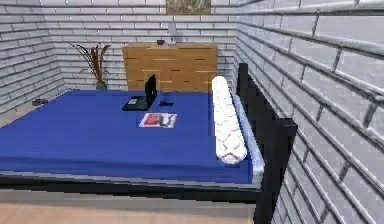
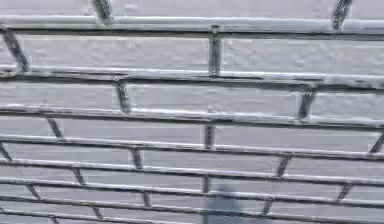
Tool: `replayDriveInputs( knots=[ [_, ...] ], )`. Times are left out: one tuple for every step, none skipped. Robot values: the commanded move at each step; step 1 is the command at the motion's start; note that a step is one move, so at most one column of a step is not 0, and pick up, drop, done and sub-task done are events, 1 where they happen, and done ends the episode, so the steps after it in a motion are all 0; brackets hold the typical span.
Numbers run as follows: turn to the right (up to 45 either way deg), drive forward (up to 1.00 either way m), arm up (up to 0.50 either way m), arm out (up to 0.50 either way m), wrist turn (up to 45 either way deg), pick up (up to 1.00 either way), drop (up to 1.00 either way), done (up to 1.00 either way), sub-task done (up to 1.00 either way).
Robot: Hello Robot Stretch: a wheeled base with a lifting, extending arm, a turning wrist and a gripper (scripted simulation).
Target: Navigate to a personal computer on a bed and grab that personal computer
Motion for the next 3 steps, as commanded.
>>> replayDriveInputs(
  knots=[
    [0.0, 0.35, 0.0, 0.0, 0.0, 0.0, 0.0, 0.0, 0.0],
    [-45.0, 0.0, 0.0, 0.0, 0.0, 0.0, 0.0, 0.0, 0.0],
    [-27.0, 0.0, 0.0, 0.0, 0.0, 0.0, 0.0, 0.0, 0.0]
  ],
)
